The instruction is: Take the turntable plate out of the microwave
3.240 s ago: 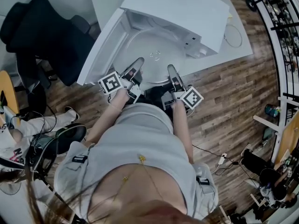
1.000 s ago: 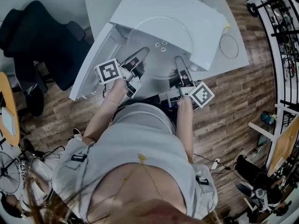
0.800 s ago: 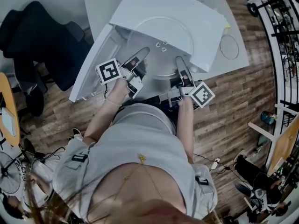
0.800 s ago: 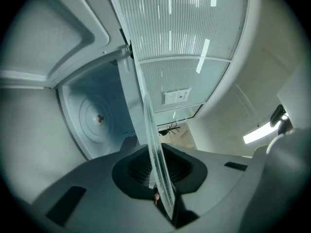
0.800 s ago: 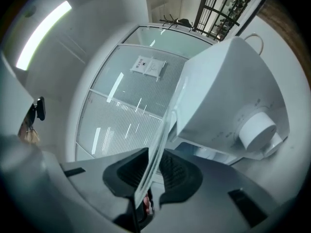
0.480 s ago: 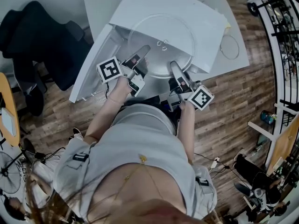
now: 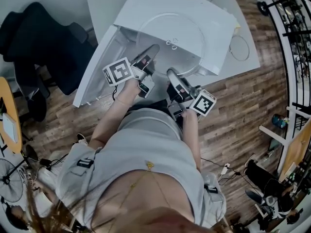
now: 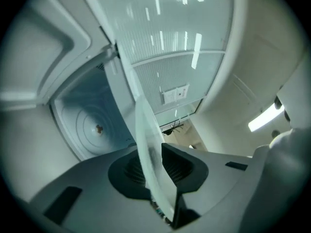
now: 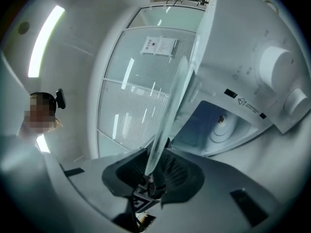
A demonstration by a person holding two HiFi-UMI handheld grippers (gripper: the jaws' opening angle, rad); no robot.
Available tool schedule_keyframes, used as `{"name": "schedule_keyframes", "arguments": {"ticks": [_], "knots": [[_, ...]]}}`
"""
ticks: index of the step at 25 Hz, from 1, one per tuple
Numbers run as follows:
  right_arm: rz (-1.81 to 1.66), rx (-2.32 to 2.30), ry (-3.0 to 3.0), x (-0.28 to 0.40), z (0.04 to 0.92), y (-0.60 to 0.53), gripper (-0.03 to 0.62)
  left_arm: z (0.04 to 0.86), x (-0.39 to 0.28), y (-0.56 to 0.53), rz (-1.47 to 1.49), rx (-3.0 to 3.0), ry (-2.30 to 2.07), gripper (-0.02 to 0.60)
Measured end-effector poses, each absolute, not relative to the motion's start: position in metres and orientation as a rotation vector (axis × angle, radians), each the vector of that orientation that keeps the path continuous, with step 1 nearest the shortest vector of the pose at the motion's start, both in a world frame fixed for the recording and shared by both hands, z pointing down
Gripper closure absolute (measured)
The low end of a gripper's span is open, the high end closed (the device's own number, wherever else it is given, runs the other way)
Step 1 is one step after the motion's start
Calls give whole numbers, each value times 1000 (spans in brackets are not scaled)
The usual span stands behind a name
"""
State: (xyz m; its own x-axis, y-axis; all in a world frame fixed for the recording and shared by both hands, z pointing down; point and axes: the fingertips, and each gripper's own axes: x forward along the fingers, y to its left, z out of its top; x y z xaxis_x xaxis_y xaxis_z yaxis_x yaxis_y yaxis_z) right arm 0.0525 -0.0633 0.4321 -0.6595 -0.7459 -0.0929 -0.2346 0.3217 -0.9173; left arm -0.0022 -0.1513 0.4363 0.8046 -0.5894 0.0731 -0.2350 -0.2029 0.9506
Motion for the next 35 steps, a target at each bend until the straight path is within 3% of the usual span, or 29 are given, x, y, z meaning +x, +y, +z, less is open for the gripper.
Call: {"name": "schedule_keyframes", "arguments": {"ticks": [2, 5, 8, 19, 35], "knots": [[-1315, -866, 2072, 54, 432, -64, 502, 435, -3, -149, -268, 1927, -689, 484], [-1300, -857, 2038, 56, 431, -66, 503, 431, -5, -143, -190, 2082, -696, 345], [-1297, -852, 1999, 61, 430, -70, 503, 428, -12, -133, -149, 2187, -693, 281], [-1311, -843, 1963, 74, 430, -84, 507, 427, -9, -97, 90, 2518, -728, 273], [-1297, -872, 1970, 85, 426, -100, 501, 420, 6, -112, 116, 2544, -815, 256]]}}
